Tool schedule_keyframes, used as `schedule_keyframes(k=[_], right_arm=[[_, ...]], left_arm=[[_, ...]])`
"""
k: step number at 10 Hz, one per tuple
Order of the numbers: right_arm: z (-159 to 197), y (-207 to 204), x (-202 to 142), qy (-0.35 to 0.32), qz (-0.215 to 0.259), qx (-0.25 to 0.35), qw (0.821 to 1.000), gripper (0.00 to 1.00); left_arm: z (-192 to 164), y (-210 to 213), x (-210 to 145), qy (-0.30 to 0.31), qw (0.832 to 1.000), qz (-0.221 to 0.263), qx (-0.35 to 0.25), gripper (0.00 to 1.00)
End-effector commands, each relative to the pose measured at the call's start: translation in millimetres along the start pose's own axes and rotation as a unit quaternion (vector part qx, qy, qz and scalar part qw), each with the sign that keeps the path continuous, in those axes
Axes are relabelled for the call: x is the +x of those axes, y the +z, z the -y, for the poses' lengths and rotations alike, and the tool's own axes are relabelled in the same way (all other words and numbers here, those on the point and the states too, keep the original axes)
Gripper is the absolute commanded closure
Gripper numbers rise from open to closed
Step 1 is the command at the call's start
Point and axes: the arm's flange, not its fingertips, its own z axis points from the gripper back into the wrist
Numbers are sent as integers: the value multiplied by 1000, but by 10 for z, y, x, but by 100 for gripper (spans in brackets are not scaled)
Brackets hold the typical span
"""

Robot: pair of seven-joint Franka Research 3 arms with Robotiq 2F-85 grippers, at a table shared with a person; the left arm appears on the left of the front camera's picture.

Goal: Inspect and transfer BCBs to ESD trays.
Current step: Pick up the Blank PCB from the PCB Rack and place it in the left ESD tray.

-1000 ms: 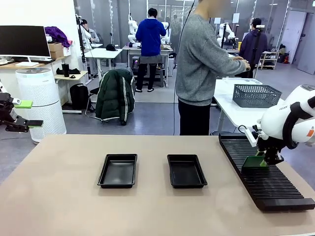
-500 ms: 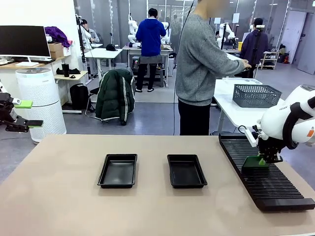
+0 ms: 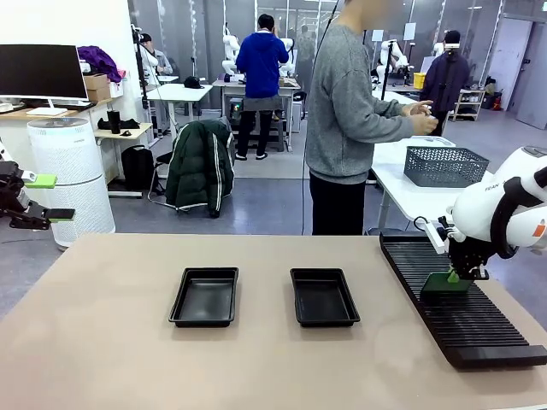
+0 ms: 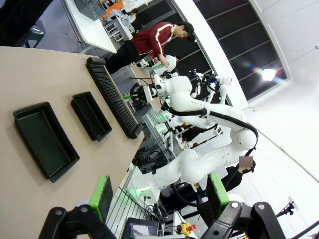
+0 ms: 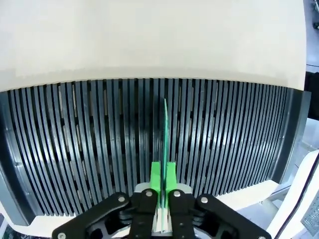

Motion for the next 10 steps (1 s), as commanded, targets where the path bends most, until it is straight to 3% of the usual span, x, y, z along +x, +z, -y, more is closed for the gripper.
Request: schedule_keyframes(k=[1, 6, 10], right_arm=[[-9, -37, 5, -6, -6, 3, 1000, 100], [47, -10, -2, -12, -1, 8, 1000, 100], [176, 305, -24, -10, 4, 25, 1000, 100]], left_arm=[[4, 11, 3, 4, 1000, 3, -1, 0], [4, 11, 3, 4, 1000, 3, -1, 0], [4, 11, 3, 4, 1000, 3, -1, 0]])
